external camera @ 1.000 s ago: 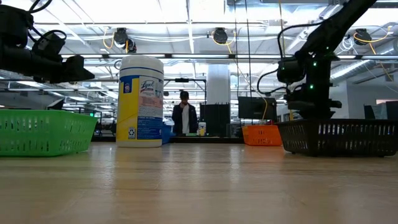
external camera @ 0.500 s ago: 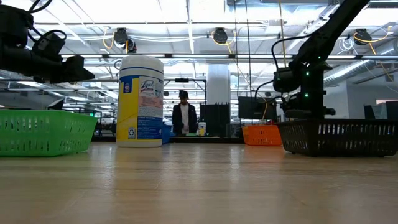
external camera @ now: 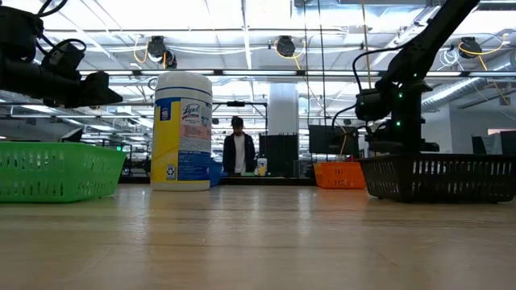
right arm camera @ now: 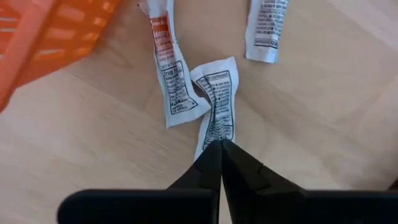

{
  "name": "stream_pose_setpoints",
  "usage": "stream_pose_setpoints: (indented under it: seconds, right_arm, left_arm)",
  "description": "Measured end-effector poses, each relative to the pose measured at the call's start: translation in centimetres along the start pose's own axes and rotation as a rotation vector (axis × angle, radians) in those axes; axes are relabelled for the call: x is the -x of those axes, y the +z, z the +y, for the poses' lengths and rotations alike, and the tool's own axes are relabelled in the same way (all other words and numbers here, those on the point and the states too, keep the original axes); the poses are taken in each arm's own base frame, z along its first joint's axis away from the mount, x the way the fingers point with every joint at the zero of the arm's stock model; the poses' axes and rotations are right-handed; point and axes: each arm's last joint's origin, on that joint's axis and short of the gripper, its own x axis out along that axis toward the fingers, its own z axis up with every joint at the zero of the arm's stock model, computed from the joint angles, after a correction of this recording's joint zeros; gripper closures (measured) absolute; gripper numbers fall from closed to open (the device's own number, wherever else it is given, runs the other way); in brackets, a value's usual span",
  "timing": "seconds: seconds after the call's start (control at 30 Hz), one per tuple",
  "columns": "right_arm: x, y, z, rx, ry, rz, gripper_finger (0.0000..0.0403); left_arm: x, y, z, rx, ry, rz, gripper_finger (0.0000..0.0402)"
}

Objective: Pick & Place First Aid Supplies
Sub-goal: Put the orange ointment pack into the orange bin

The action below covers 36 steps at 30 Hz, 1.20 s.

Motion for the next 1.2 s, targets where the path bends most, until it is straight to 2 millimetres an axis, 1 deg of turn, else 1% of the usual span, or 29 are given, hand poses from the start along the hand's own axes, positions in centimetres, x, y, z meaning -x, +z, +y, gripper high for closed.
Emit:
stream_pose_setpoints:
  seconds: [0.1,0.4,0.63,0.73,0.9,1.03,1.2]
  right_arm:
    - [0.8,0.1,0.0,-0.003,0.001,-0.008,0.0401]
    - [4.9,-0.1,-0.2,-0.018,0.001,-0.052,0.0402]
    - [6.9,0.4,-0.2,-0.088,-0.032,-0.061,0.0402]
    - [7.9,1.6,0.3,-0.166,-0.037,-0.072,0.0403]
    - [9.0,4.6,1.4,-0.247,-0.021,-0.08,0.0403]
    - [9.1,7.1,2.4,-0.271,-0.018,-0.071,0.0403]
    - [8.5,9.7,3.6,-0.287,0.019,-0.035,0.0403]
  left_arm:
    - [0.0,0.0,0.0,0.0,0.0,0.0,0.0128]
    - [0.0,0.0,0.0,0.0,-0.001,0.0,0.0128]
    - [0.0,0.0,0.0,0.0,0.0,0.0,0.0128]
    - [0.0,0.0,0.0,0.0,0.0,0.0,0.0128]
    - [0.0,0.0,0.0,0.0,0.0,0.0,0.0128]
    - [0.0,0.0,0.0,0.0,0.0,0.0,0.0128]
    - [0.0,0.0,0.0,0.0,0.0,0.0,0.0128]
